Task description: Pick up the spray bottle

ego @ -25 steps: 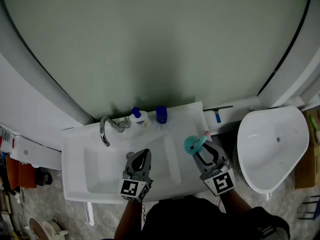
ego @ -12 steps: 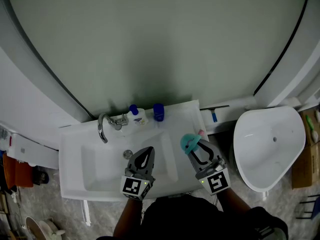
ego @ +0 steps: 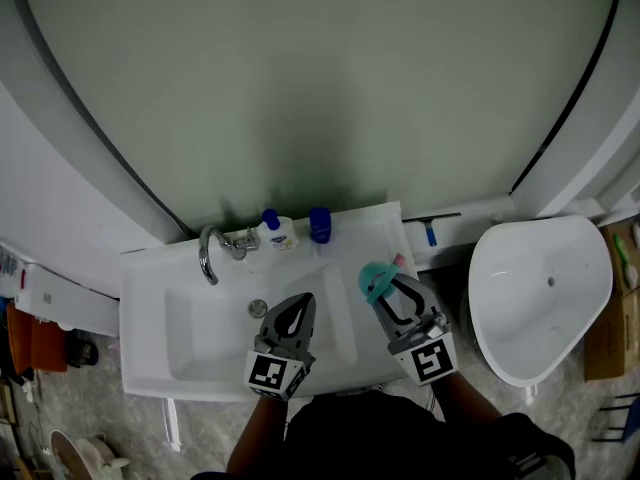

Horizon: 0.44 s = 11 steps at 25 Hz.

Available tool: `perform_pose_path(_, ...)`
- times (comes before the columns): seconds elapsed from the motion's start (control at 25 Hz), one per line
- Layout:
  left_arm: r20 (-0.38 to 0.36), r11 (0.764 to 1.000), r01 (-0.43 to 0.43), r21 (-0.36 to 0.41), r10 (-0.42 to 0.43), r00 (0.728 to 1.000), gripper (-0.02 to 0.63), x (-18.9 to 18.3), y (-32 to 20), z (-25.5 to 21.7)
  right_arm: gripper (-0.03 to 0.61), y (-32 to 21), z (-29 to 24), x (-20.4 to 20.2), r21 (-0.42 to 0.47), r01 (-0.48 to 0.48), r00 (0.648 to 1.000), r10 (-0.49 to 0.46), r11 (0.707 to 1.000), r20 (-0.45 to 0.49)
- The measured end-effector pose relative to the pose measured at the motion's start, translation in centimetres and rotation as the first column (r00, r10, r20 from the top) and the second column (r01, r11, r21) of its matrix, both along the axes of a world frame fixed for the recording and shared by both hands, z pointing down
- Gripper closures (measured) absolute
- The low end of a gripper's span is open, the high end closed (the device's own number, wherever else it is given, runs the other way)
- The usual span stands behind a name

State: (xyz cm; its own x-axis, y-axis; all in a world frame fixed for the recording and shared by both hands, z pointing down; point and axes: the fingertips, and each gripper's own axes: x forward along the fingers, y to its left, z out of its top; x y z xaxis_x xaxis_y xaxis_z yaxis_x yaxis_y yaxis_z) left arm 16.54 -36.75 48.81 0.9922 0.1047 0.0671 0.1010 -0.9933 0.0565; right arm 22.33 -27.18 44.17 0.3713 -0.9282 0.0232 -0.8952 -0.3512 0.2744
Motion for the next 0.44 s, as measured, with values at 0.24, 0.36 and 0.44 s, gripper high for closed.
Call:
perform_pose_path(0.24, -0.004, 1.000, -0.002, -0.005, 0.002, 1.000, 0.618, 0.06, 0.06, -0.25, 0.448, -0.12, 0.00, 0.32, 0.019, -0.006, 1.000, 0.006, 1.000, 0.019)
perform_pose_path(0.36, -0.008, 1.000, 0.000, -0.005, 0.000, 1.000, 0.618, 0.07, 0.09, -0.39, 0.448, 0.04, 0.04, 0.41, 0.017, -0.006, 1.000, 0.006, 1.000, 0.017)
perform_pose_path(0.44, -0.010, 1.000, 0.004, -0.008, -0.004, 1.000, 0.618, 0.08, 0.11, -0.51, 0.448, 0.19, 0.03, 0.47, 0.017, -0.006, 1.000, 0.006, 1.000, 0.017)
